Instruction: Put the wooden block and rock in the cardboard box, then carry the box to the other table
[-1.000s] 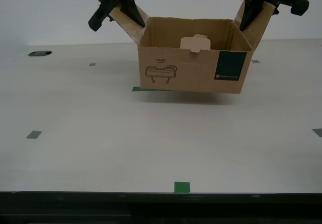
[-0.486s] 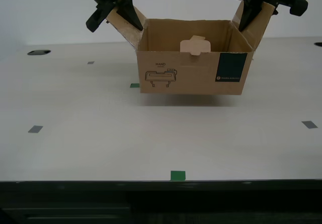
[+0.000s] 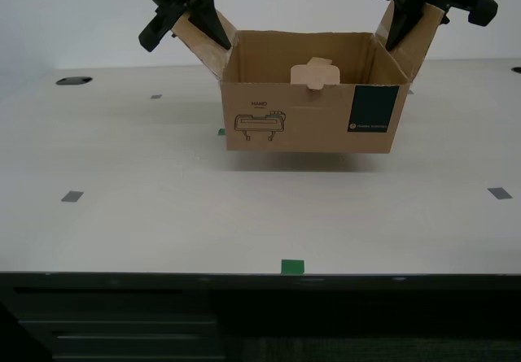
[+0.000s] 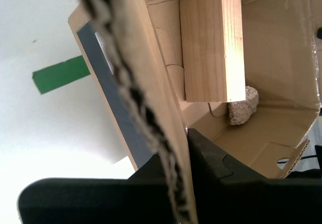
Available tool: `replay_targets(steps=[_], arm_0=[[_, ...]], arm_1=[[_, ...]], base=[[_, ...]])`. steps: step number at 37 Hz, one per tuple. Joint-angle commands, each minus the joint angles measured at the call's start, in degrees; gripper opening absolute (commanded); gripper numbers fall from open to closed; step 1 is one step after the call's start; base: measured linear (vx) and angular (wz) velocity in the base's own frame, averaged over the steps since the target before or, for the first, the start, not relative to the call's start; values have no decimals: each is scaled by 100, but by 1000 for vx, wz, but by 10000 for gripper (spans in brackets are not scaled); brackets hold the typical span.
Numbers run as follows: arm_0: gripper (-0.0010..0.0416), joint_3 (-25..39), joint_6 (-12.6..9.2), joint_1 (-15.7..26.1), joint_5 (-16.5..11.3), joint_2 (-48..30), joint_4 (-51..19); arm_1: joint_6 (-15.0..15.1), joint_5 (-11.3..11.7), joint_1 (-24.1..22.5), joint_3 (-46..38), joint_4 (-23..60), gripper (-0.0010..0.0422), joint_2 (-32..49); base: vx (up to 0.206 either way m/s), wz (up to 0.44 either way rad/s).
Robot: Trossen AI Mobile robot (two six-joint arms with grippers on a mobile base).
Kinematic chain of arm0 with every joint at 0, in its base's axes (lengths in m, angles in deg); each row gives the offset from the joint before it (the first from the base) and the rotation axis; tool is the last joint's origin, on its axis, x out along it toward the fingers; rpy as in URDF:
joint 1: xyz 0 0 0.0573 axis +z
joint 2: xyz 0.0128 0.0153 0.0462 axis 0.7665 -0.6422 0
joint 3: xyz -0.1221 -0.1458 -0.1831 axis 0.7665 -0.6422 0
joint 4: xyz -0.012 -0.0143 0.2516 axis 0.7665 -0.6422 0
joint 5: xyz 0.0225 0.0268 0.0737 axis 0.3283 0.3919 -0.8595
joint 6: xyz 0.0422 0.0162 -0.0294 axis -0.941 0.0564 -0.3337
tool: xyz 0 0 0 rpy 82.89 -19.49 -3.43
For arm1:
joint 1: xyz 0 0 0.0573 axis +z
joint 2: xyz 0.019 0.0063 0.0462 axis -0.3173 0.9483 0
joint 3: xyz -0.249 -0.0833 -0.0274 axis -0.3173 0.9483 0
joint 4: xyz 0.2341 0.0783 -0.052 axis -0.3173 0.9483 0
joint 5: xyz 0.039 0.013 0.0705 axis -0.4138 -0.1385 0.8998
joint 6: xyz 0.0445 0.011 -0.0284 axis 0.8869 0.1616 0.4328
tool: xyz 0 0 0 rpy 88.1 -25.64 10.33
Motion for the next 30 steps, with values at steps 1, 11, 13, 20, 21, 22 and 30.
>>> replay_targets(steps=[1, 11, 13, 20, 21, 22, 30], arm_0=[[-1, 2, -22, 2, 42, 4, -17], [-1, 2, -240, 59, 42, 4, -15], [-1, 2, -291, 63, 42, 4, -9], [-1, 2, -579, 87, 39, 4, -9], [-1, 2, -616, 96, 39, 4, -9], [-1, 2, -625, 103, 39, 4, -9], [-1, 2, -619, 107, 39, 4, -7]], arm_1=[[76, 24, 0, -7, -37, -1, -15], [68, 22, 0, -7, -155, 0, -15], [68, 22, 0, -7, -199, -1, -15], [-2, 22, 7, -7, -310, -1, -15], [-46, 20, 9, -7, -310, -1, -15], [-72, 20, 9, -7, -310, 0, -15], [-251, 24, 4, -7, -389, 0, -15]], base=[[-76, 37], [-84, 44], [-97, 55], [-110, 64], [-124, 69], [-123, 69], [-122, 48]])
